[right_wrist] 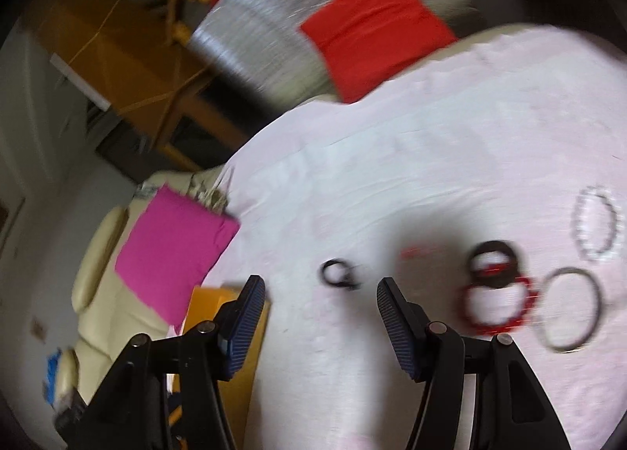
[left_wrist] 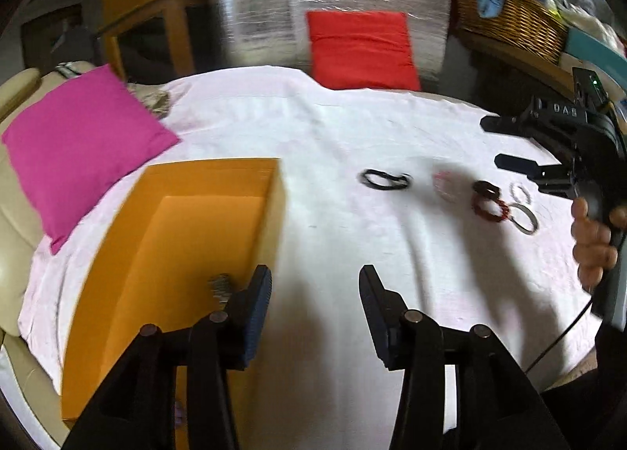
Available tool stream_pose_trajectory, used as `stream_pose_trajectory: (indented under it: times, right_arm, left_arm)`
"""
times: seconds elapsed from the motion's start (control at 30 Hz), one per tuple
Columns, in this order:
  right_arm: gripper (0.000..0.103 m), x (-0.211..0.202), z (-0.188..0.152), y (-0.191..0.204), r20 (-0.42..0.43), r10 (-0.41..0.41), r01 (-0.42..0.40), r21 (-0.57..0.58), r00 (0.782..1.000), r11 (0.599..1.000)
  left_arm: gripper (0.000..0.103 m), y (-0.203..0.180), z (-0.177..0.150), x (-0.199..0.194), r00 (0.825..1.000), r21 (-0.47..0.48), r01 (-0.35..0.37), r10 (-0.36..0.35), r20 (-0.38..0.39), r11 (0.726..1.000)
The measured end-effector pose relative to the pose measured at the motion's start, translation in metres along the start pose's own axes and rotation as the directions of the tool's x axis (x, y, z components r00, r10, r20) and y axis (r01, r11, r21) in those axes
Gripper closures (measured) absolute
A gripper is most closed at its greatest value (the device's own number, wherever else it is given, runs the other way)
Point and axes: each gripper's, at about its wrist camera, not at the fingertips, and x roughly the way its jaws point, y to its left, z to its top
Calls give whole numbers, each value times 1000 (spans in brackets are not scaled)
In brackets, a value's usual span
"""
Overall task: Organize jewelry
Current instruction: 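Carry both items over the orange box and open both tools, then close the right tool on the white bead bracelet and lift it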
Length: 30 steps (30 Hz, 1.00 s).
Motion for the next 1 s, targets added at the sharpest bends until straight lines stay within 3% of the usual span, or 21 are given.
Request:
stream_pose_trajectory:
  times: [0.2,0.33,0.53,0.73,0.9,1.0]
  right_arm:
    - [39,-24,24,-54,-22,-81,83,109,996,991]
    - [39,-40,34,-86,-11,-118,118,195,993,974]
    - [40,-62,47,-129,19,-173,160,296,985,942]
    - [39,-71,57,-150,18,-182,166,330,983,929]
    - [40,-72,61,-161,17,-174,157,344,985,926]
    - [49,-69,64,-171,4,-174,162,350,985,923]
  left_arm:
    - [55,-41,19,15,998,39,65,-65,-21,997]
    - [55,-72,37,29,988,64,150,-148,-36,987]
    - [55,-119,70,67,955,40,286,-282,-88,957]
    - [57,-161,95,114,920,9,359,-353,-169,933]
    - [72,-188,109,147,901,5,377,-366,-235,926]
    - [81,-197,114,163,888,2,387,-372,-270,922]
